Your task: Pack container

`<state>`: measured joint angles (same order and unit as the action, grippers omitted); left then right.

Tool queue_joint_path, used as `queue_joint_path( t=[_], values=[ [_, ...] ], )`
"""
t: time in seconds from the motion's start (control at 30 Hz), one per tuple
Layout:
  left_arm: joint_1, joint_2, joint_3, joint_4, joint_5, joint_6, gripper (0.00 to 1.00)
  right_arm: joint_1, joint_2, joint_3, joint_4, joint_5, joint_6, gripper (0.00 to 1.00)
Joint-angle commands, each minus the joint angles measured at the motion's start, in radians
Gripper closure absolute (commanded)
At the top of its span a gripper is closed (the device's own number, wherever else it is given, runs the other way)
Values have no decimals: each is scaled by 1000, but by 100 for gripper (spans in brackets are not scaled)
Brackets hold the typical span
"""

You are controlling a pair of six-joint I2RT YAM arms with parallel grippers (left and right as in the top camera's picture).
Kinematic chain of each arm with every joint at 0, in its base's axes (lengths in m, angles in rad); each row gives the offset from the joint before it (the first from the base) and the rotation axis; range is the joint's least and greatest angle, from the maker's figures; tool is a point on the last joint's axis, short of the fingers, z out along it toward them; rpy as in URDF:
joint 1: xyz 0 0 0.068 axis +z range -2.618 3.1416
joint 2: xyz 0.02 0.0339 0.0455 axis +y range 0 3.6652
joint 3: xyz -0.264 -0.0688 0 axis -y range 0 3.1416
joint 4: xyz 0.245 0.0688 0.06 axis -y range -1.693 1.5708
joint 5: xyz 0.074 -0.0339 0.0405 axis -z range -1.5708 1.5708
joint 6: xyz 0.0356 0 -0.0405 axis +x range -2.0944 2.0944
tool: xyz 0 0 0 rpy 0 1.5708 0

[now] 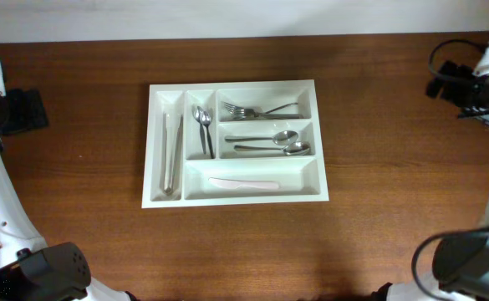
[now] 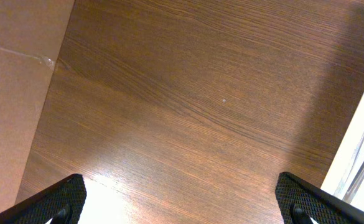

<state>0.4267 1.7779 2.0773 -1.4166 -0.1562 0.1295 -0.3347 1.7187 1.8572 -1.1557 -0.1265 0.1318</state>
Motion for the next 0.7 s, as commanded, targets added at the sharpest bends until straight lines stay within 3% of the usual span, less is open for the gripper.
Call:
queue_joint_path(
  t=[0.0, 0.17, 0.37, 0.5, 0.67],
  values=[
    [4, 0, -1, -1, 11, -13, 1, 105, -171, 5, 0, 4, -5, 1],
    [4, 1, -1, -1, 11, -13, 1, 251, -348, 5, -1, 9, -5, 1],
    [4, 0, -1, -1, 11, -13, 1, 294, -579, -92, 48, 218, -50, 1],
    [4, 1, -1, -1, 11, -13, 1, 294, -802, -380, 349, 319, -50, 1],
    [4, 0, -1, -1, 11, -13, 1, 294, -1126, -867, 691, 239, -49, 1]
  ],
)
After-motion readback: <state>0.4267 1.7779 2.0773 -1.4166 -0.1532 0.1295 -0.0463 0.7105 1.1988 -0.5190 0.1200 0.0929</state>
